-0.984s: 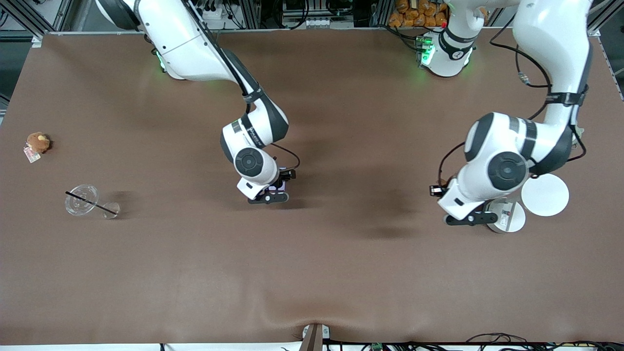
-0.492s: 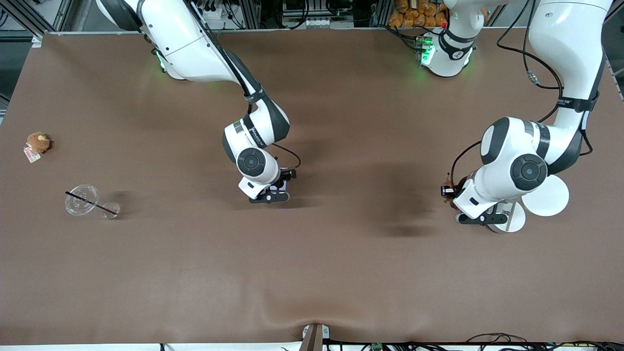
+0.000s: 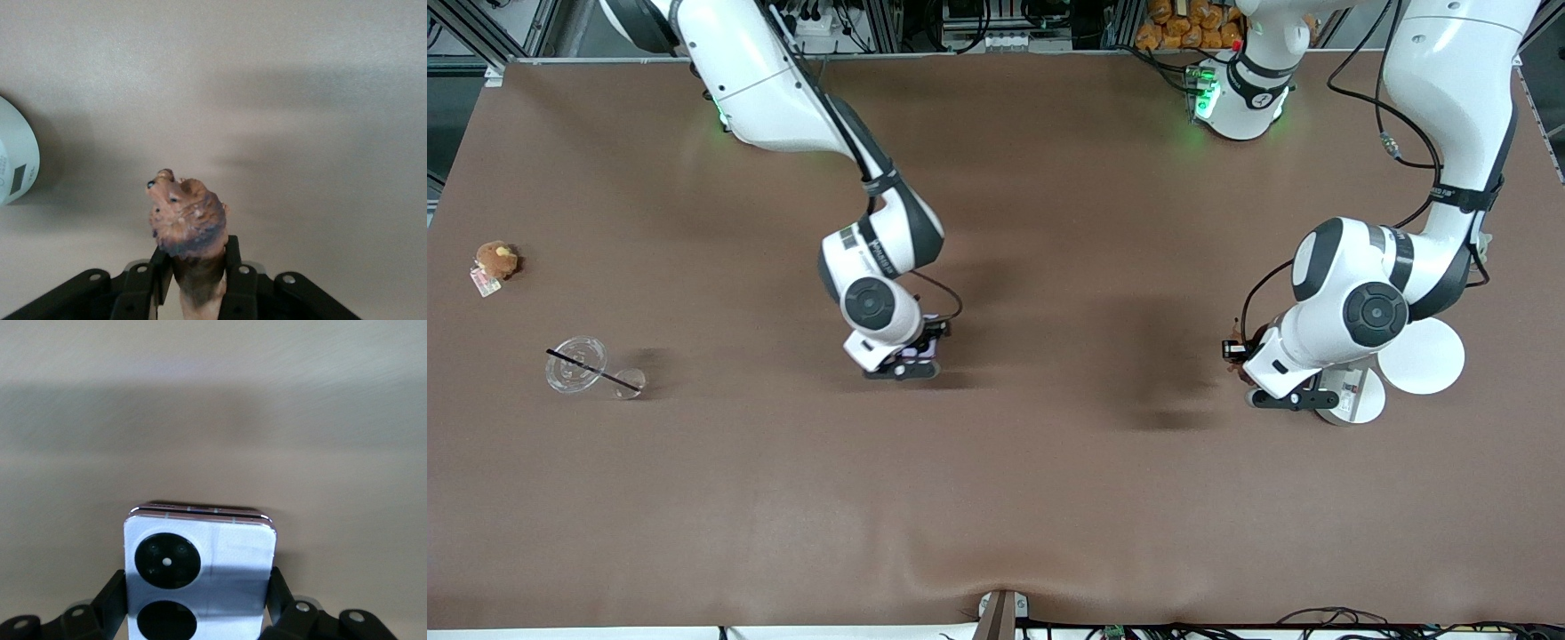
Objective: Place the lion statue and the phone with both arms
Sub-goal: 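Lift the white phone with the right gripper and move it toward the cup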
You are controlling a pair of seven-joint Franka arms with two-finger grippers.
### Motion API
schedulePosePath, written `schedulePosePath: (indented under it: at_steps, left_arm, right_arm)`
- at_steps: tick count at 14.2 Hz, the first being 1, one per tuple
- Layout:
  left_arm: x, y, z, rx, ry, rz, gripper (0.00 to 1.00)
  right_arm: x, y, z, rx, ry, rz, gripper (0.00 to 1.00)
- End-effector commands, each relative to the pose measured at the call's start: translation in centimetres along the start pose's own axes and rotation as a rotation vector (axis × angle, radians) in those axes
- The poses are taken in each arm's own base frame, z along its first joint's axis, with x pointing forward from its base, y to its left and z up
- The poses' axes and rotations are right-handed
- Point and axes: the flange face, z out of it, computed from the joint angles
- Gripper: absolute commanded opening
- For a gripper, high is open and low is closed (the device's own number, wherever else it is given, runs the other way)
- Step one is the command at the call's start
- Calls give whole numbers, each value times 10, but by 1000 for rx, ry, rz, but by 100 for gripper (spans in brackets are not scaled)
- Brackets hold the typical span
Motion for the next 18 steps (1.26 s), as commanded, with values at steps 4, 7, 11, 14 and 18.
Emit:
schedulePosePath:
  at_steps: [4, 7, 11, 14, 18]
  left_arm:
    - [5, -3, 22, 11, 13, 31, 0]
    - [4, -15, 33, 10, 4, 32, 0]
    - [11, -29, 47, 97, 40, 114, 0]
    - [21, -48, 60, 75, 82, 113, 0]
    - [33, -51, 67, 73, 110, 138, 0]
  right_arm:
    - [36, 130, -119, -55, 82, 107, 5]
    - [60, 225, -129, -86, 90, 51, 5]
    - [80, 329, -116, -69, 80, 0, 5]
    - [88, 361, -83, -29, 75, 15, 5]
    - [89, 373, -42, -15, 52, 22, 5]
